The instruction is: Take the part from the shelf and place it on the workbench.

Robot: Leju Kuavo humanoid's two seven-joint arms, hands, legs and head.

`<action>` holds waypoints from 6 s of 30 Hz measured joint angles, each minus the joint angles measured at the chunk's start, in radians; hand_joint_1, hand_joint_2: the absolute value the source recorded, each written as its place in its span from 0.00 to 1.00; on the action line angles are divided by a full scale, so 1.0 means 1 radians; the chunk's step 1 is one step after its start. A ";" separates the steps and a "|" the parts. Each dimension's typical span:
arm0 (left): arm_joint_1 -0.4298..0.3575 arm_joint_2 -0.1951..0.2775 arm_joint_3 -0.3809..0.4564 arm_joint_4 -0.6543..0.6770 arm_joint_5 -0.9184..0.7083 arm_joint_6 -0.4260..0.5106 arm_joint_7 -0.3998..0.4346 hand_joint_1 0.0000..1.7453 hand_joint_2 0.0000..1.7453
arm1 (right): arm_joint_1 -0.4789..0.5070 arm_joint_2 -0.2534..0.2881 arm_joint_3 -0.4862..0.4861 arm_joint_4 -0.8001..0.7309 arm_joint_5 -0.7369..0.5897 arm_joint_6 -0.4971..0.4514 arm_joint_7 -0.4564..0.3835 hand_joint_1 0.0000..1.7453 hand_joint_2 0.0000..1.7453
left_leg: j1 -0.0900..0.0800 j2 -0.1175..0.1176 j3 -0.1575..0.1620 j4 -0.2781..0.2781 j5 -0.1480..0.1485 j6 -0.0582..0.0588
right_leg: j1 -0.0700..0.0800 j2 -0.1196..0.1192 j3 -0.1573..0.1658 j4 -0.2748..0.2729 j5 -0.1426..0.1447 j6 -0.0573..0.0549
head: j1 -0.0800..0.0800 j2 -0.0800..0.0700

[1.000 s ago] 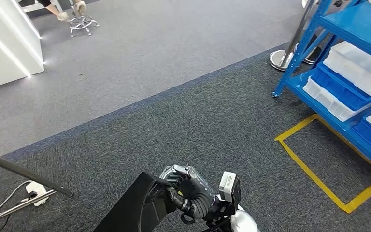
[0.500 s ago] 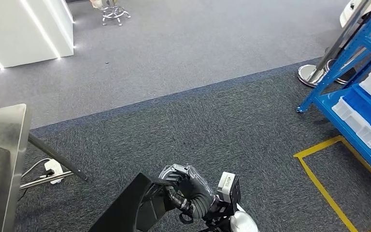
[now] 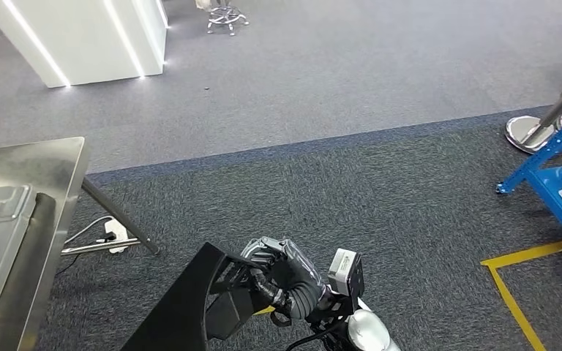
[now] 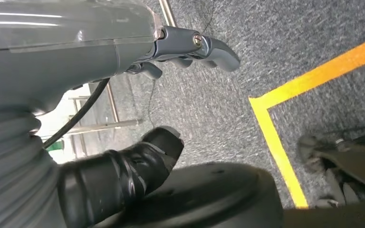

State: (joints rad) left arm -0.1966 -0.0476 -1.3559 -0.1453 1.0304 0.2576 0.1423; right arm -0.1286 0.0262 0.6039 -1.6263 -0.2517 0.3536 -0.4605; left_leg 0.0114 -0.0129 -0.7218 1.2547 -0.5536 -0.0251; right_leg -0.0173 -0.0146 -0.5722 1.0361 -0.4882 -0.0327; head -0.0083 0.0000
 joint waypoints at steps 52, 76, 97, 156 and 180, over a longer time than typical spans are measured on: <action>0.054 0.021 0.010 0.002 0.098 0.018 -0.066 0.00 1.00 | -0.081 0.046 0.000 0.088 -0.055 0.057 0.004 1.00 1.00 | -0.009 -0.083 0.124 -0.237 0.121 0.050 | 0.005 0.064 -0.043 0.050 0.012 0.028 | 0.002 0.000; 0.051 0.023 0.010 0.002 0.107 0.008 -0.071 0.00 1.00 | -0.082 0.053 0.000 0.084 -0.054 0.057 0.003 1.00 1.00 | -0.003 0.001 0.134 -0.260 0.131 0.058 | 0.010 0.003 -0.074 0.191 -0.111 0.042 | 0.002 0.000; 0.055 0.021 0.010 0.002 0.109 0.008 -0.074 0.00 1.00 | -0.079 0.050 0.000 0.084 -0.052 0.057 0.003 1.00 1.00 | 0.007 0.053 0.085 -0.159 0.100 0.002 | 0.011 -0.063 0.007 -0.010 0.007 0.010 | 0.000 0.000; 0.052 0.022 0.004 0.002 0.128 0.008 -0.074 0.00 1.00 | -0.250 0.065 -0.009 0.253 -0.117 0.025 0.119 1.00 1.00 | 0.009 0.006 0.017 -0.012 0.035 -0.001 | 0.005 0.000 -0.009 -0.021 0.038 0.006 | -0.003 0.000; 0.018 0.021 -0.047 0.002 0.108 -0.013 -0.047 0.00 1.00 | -0.940 0.113 -0.206 0.723 -0.290 -0.147 0.276 1.00 1.00 | 0.001 -0.005 0.094 -0.202 0.103 0.020 | 0.011 0.013 -0.037 -0.017 0.055 0.013 | -0.002 0.000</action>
State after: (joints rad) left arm -0.1786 -0.0269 -1.4030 -0.1431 1.1382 0.2449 0.0950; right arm -1.0682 0.1390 0.3976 -0.9029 -0.5417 0.2062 -0.1846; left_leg 0.0125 -0.0174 -0.6278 1.0524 -0.4504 -0.0050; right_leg -0.0058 -0.0012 -0.6090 1.0193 -0.4333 -0.0194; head -0.0102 0.0000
